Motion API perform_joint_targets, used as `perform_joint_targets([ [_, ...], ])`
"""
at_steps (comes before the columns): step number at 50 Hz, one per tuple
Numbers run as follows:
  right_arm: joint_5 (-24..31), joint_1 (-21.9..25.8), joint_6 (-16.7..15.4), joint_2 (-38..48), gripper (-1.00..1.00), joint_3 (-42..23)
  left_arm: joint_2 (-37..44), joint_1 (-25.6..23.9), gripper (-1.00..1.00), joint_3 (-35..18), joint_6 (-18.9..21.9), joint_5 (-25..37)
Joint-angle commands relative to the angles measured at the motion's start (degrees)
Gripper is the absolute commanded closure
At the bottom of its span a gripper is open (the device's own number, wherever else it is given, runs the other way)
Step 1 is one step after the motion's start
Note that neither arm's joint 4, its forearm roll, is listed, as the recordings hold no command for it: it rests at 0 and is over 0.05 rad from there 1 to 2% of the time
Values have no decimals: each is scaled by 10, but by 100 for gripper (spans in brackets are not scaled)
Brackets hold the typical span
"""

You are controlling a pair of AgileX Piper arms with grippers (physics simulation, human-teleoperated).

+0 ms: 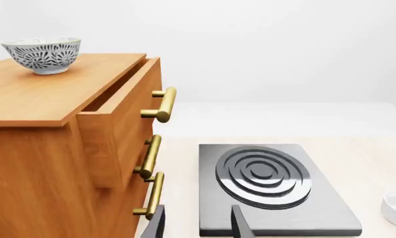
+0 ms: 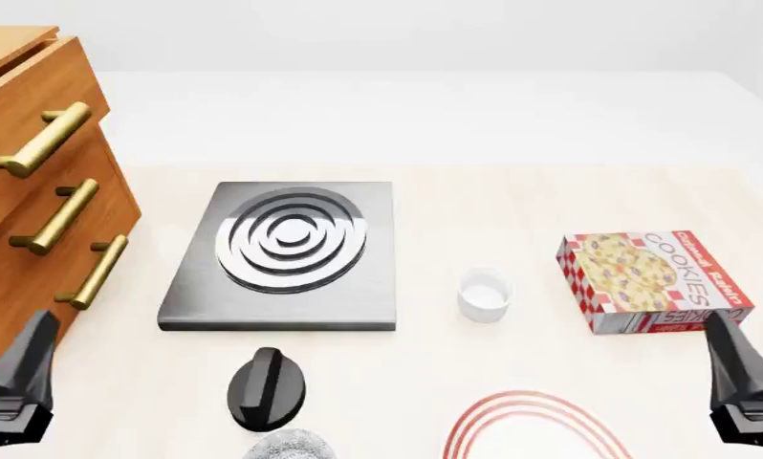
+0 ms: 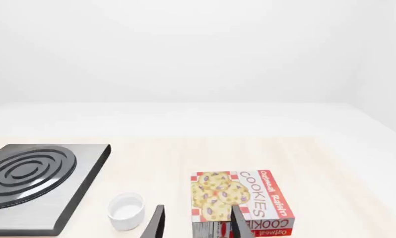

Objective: Pick the akita bowl on the wooden cabinet and place it on the plate.

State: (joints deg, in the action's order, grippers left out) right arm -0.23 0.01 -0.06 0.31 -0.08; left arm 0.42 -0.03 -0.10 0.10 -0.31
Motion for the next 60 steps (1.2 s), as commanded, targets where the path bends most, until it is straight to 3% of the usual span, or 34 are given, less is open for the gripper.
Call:
perform_joint_targets([
  [1, -14, 0, 1, 17, -100, -2, 20, -2, -100, -3, 4, -17],
  [4, -26, 0, 0, 29, -100, -2, 40, -13, -100, -3, 5, -37],
  [18, -45, 1, 0, 49, -100, -3, 39, -15, -100, -20, 8, -20],
  [19, -76, 1, 0, 78, -100, -1, 80, -43, -100, -153, -25, 72],
  [39, -74, 1, 1, 76, -100, -1, 94, -45, -100, -210, -26, 121],
  [46, -72, 1, 1, 74, -100, -1, 130, -38, -100, -247, -88, 140],
  [60, -72, 1, 1, 74, -100, -1, 200, -16, -100, -327, -108, 187],
])
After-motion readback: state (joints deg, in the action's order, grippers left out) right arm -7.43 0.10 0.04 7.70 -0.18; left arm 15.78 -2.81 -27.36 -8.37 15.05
